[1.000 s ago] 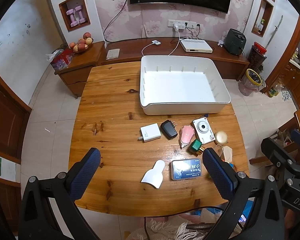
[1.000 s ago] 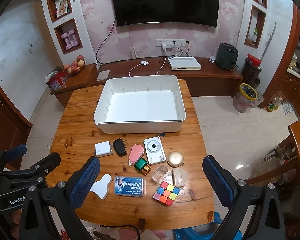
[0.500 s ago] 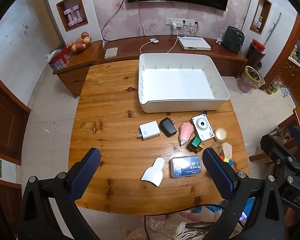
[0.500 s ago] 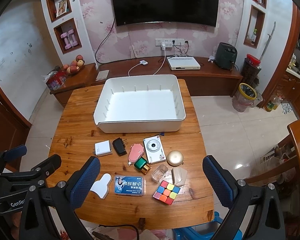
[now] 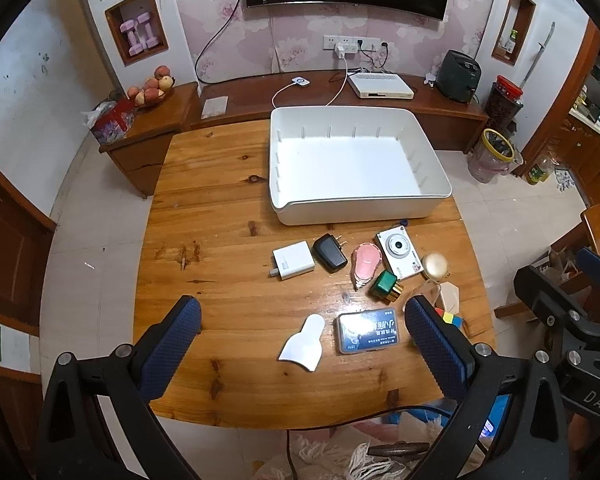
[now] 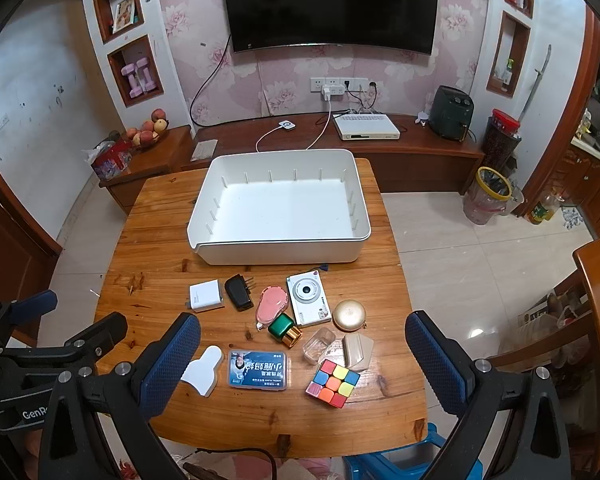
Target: Organize rigid objects
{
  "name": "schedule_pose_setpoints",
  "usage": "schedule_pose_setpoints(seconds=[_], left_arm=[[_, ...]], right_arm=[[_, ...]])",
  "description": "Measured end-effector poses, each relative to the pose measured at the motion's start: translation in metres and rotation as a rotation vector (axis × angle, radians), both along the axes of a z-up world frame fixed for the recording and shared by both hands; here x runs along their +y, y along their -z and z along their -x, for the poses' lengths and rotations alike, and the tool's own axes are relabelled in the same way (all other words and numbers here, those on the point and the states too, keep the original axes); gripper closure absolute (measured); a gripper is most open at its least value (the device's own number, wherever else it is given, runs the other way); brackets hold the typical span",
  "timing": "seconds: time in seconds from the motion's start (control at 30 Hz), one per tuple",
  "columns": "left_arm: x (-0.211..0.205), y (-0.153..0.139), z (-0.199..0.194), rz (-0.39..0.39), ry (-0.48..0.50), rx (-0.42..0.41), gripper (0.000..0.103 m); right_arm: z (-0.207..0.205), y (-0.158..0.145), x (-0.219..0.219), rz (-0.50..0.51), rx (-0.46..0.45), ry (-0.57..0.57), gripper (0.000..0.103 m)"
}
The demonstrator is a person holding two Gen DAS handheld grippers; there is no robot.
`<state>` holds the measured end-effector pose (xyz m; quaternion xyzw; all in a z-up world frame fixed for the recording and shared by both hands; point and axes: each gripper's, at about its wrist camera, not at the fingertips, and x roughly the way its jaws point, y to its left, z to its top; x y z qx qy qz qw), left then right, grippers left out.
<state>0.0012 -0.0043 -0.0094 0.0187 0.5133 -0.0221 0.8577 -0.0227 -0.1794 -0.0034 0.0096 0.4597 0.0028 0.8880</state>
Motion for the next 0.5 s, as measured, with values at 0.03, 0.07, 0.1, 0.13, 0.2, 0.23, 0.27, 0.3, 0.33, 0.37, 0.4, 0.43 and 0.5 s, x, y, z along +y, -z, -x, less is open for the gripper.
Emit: schedule_pose_setpoints(seconds=[0.03, 0.07, 0.1, 0.13, 0.2, 0.23, 0.27, 0.3, 0.33, 0.37, 0.4, 0.43, 0.5], left_arm=[[0.0001, -0.0003, 0.0002, 0.002, 0.000, 0.000, 0.002], [-0.0002, -0.0002, -0.0003, 0.003, 0.000, 0.003, 0.002], [-0.0004, -0.0006, -0.0001, 0.005, 0.001, 0.005, 0.002], [-0.0004, -0.0012, -0.0001, 0.007, 0.002, 0.007, 0.002], [0.0000, -0.0024, -0.0005, 0.008, 0.003, 0.011, 0.002], [0.0002, -0.0029, -0.0006, 0.009, 0.004, 0.013, 0.001], [0.0003, -0.0034, -0.0009, 0.008, 0.005, 0.015, 0.002], [-0.0002, -0.0035, -0.0018, 0.006, 0.005, 0.017, 0.002], [-0.0005, -0.0032, -0.0020, 0.004, 0.006, 0.019, 0.002], [-0.0008, -0.0030, -0.0020, 0.001, 0.007, 0.022, 0.001], [-0.0006, -0.0018, -0.0029, -0.003, 0.008, 0.025, 0.001], [-0.0012, -0.0004, -0.0029, -0.008, 0.011, 0.029, 0.001], [-0.0018, 0.0012, -0.0033, -0.014, 0.014, 0.036, 0.002]], right_arm=[[-0.0001, 0.0000, 0.0004, -0.001, 0.000, 0.000, 0.001], [0.0000, 0.0001, 0.0002, -0.001, 0.000, 0.000, 0.001], [-0.0001, 0.0000, 0.0005, 0.001, 0.001, -0.001, 0.001], [-0.0001, 0.0001, 0.0005, 0.001, 0.001, -0.001, 0.001], [0.0001, 0.0002, 0.0005, 0.001, 0.001, -0.001, 0.001], [0.0000, 0.0002, 0.0005, 0.001, 0.001, -0.001, 0.001], [0.0002, 0.0003, 0.0004, 0.001, 0.001, -0.001, 0.001], [0.0002, 0.0003, 0.0005, 0.001, 0.001, -0.001, 0.001], [0.0002, 0.0004, 0.0005, 0.001, 0.001, 0.000, 0.001], [0.0002, 0.0005, 0.0004, 0.001, 0.002, 0.000, 0.001], [0.0002, 0.0005, 0.0007, 0.001, 0.002, 0.000, 0.001], [0.0003, 0.0006, 0.0008, 0.001, 0.002, -0.001, 0.001], [0.0004, 0.0007, 0.0009, 0.001, 0.002, -0.001, 0.001]])
